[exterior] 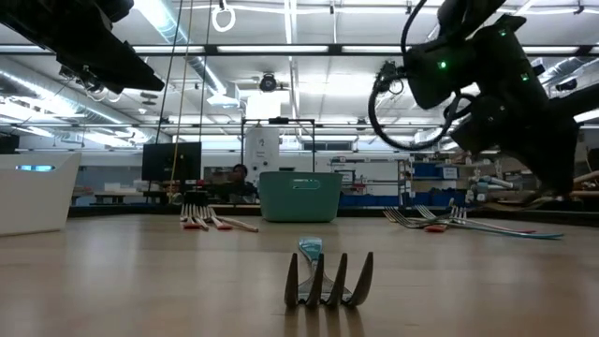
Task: Sort silverware by color (type)
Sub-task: Put the gold fork into the green bin
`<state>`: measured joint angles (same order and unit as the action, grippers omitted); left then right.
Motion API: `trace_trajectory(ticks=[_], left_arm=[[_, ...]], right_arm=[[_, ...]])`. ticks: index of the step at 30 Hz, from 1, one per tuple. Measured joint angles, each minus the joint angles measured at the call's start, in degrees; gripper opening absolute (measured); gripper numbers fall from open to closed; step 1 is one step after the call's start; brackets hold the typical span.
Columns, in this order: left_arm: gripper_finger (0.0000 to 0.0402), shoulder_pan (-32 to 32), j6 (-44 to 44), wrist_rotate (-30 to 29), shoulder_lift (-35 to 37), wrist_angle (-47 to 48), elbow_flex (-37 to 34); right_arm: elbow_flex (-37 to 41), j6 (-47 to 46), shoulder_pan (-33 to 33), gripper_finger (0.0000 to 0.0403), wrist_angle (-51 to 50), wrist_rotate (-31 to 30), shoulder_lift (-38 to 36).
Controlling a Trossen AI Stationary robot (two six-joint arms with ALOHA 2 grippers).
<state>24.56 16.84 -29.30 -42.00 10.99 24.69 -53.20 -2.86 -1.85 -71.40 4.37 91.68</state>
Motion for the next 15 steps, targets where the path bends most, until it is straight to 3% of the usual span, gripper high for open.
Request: trace_trajectory(ticks=[9,15], left_arm=[[0.0172,0.00,-1.13,0.00,0.00,-0.07,0.00],[0.0172,0.01,-1.18,0.00,0.00,-0.01,0.00]], right_arm=[[-2.46,1.93,0.14,0.0027,-5.31,-0.36,9.23],[-5.74,2.72,0.76,0.0027,-6.79,-3.27,8.50]])
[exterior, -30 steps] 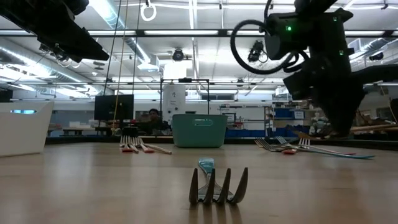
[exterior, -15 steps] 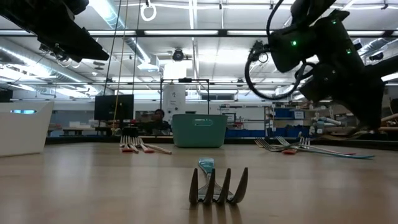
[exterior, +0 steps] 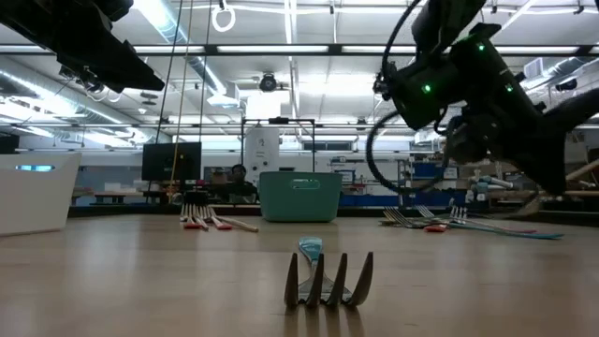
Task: Sort silverware by color (type)
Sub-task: Put the gold fork into the green bin
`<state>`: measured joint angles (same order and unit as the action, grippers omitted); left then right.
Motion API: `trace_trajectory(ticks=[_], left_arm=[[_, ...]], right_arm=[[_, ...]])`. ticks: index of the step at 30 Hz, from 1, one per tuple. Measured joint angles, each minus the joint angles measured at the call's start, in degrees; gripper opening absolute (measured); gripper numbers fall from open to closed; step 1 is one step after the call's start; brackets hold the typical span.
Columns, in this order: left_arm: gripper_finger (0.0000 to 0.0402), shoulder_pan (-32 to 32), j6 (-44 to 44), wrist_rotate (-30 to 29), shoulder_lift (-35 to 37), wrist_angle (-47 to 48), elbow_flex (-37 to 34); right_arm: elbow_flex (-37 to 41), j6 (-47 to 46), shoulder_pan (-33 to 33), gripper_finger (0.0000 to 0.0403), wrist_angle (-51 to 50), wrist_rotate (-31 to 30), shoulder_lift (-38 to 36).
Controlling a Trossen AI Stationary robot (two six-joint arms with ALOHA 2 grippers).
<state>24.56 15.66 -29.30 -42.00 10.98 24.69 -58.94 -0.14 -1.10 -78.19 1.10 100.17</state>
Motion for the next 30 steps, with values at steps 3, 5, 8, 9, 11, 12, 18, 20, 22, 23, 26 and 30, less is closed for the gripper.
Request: trace_trajectory(ticks=[3,5,8,9,11,12,18,20,22,23,26,30], left_arm=[[0.0172,-0.01,0.00,0.00,0.00,0.02,0.00],[0.0172,-0.01,0.00,0.00,0.01,0.00,0.00],[0.0172,-0.01,0.01,0.00,0.00,-0.03,0.00],[0.0172,-0.01,0.03,0.00,0.00,-0.04,0.00],[0.0172,0.00,0.07,0.00,0.00,-0.04,0.00],[0.0172,-0.01,0.09,0.00,0.02,-0.04,0.00],[0.0172,-0.01,0.15,0.00,0.00,0.00,0.00],[0.0172,-0.01,0.13,0.00,0.00,0.00,0.00],[0.0172,-0.01,0.15,0.00,0.01,0.02,0.00],[0.0172,-0.01,0.16,0.00,0.00,0.02,0.00],[0.0172,-0.01,0.16,0.00,0.01,0.02,0.00],[0.0172,-0.01,0.13,0.00,0.00,0.02,0.00]], right_arm=[[-1.78,-0.11,0.27,0.0027,-3.96,-1.60,-0.45],[-3.23,-0.17,0.39,0.0027,-5.91,-2.95,-0.43],[-5.29,0.02,0.39,0.0027,-8.07,-3.33,-0.41],[-6.07,0.05,0.39,0.0027,-8.80,-3.49,-0.41],[-7.56,0.29,0.39,0.0027,-10.06,-4.65,-0.41],[-8.35,0.43,0.39,0.0027,-10.36,-5.40,-0.41],[-11.83,1.72,0.39,0.0027,-9.52,-7.74,-0.39],[-12.43,1.86,0.39,0.0027,-8.41,-7.73,-0.39],[-13.11,1.88,0.39,0.0027,-6.16,-7.70,-0.39],[-13.28,2.04,0.39,0.0027,-5.05,-7.69,-0.39],[-13.37,2.86,0.20,0.0027,-0.53,-7.31,-0.39],[-13.39,3.37,0.16,0.0027,5.65,-7.16,-0.39]])
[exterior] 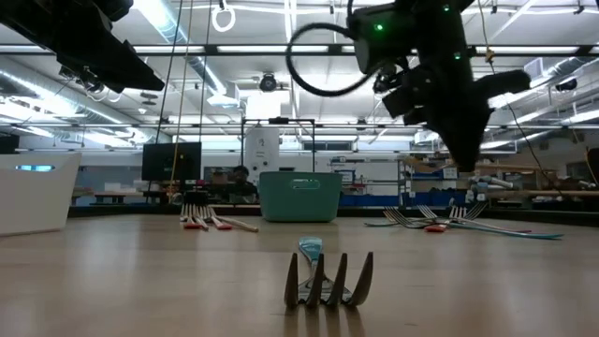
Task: Sort silverware by color (type)
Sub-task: Put the gold fork into the green bin
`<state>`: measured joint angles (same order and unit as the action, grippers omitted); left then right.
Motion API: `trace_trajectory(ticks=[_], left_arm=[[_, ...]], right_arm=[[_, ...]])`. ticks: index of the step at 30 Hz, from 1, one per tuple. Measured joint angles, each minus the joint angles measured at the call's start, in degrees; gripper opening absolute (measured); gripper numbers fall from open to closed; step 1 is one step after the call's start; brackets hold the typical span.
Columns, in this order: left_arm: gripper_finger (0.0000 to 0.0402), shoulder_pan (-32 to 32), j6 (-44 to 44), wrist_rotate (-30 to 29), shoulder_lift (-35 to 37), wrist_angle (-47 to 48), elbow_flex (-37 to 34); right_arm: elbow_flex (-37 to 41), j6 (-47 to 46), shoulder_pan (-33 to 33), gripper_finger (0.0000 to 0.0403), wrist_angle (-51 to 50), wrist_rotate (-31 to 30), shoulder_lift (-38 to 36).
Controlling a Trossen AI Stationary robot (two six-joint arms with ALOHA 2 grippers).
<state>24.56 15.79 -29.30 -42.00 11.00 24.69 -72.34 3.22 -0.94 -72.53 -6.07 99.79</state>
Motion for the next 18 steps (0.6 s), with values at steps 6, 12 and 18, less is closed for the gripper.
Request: trace_trajectory(ticks=[6,12,18], left_arm=[[0.0172,0.00,-1.65,-0.01,0.02,-0.07,0.00],[0.0172,0.00,-2.10,-0.02,0.02,-0.12,0.00],[0.0172,0.00,-3.61,-0.81,0.02,-0.38,0.00]], right_arm=[[0.00,0.31,1.24,0.0027,8.51,0.08,-0.02],[-2.71,0.20,3.05,0.0027,8.32,-4.07,-0.04],[-7.53,2.56,5.33,0.0027,10.68,-5.65,-0.07]])
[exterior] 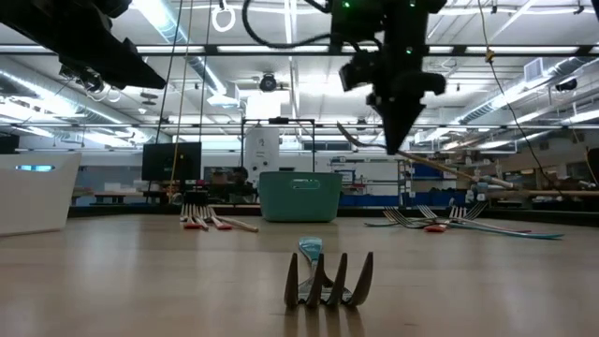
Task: Sort silverware by color (type)
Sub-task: Put the gold fork into the green bin
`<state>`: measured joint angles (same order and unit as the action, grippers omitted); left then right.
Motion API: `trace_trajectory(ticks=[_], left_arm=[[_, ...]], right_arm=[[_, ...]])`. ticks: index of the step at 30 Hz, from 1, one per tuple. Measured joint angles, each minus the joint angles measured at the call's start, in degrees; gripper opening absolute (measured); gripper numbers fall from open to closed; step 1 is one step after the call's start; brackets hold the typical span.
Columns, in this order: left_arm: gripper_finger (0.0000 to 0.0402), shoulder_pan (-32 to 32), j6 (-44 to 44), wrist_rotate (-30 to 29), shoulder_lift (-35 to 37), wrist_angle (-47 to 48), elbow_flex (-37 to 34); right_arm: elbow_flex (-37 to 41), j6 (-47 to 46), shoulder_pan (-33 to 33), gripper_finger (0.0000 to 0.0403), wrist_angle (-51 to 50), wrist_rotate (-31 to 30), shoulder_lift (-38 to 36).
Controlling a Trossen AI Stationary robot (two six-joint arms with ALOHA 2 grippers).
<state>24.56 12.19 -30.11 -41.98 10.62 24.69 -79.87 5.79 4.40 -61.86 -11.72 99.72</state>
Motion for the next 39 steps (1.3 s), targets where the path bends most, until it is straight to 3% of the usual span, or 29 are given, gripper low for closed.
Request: trace_trajectory(ticks=[11,39], left_arm=[[0.0172,0.00,-0.92,-1.18,0.02,-0.01,0.00],[0.0172,0.00,-2.25,-3.67,0.00,-0.03,0.00]], right_arm=[[-3.72,3.23,3.33,0.0027,10.61,4.73,-0.04],[-5.58,5.52,10.49,0.0027,29.73,8.34,-0.85]])
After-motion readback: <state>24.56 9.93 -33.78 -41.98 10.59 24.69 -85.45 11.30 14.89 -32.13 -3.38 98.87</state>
